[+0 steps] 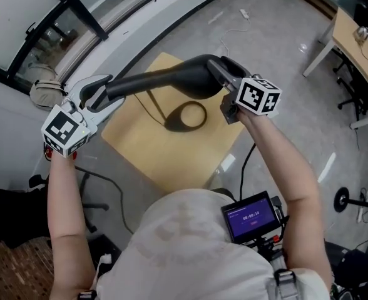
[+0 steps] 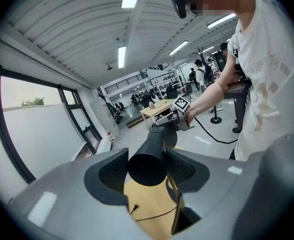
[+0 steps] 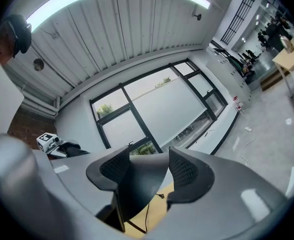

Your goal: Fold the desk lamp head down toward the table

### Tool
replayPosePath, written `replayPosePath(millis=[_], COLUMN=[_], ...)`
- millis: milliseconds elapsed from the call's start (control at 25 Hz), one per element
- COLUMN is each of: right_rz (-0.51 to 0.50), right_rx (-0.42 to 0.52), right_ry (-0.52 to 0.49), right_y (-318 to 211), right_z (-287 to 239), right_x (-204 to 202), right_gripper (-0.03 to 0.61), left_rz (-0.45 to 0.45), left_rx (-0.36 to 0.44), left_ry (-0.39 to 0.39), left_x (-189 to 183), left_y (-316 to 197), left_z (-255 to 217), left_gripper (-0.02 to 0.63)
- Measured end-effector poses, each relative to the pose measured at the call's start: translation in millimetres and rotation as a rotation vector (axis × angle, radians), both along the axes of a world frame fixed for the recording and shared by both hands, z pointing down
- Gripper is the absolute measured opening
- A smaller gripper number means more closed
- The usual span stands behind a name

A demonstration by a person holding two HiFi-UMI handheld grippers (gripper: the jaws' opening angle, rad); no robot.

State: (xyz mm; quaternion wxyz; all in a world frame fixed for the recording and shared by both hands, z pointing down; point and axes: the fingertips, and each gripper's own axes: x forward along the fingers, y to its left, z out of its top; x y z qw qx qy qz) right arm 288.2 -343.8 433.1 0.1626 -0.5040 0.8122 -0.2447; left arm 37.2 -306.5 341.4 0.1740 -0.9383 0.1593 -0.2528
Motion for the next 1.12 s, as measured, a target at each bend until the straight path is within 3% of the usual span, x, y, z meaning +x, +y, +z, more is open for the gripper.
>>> replayPosePath(millis=[600, 1120], right_rz=[-0.069, -0.137], right_rx=[-0.02, -0.057], right_ry=[-0.15, -0.237], right_y=[-8, -8], right_z=[37, 67], right_x=[-7, -27], right_gripper=[0.256, 0.258], left_rz=[0.025, 0.026], left_rx=[0.037, 0.053], left_ry=[-0.077, -0.094], left_x=[19, 28], left_y=[-1, 1], left_z=[-13, -23], left_gripper=[0.236, 0.247])
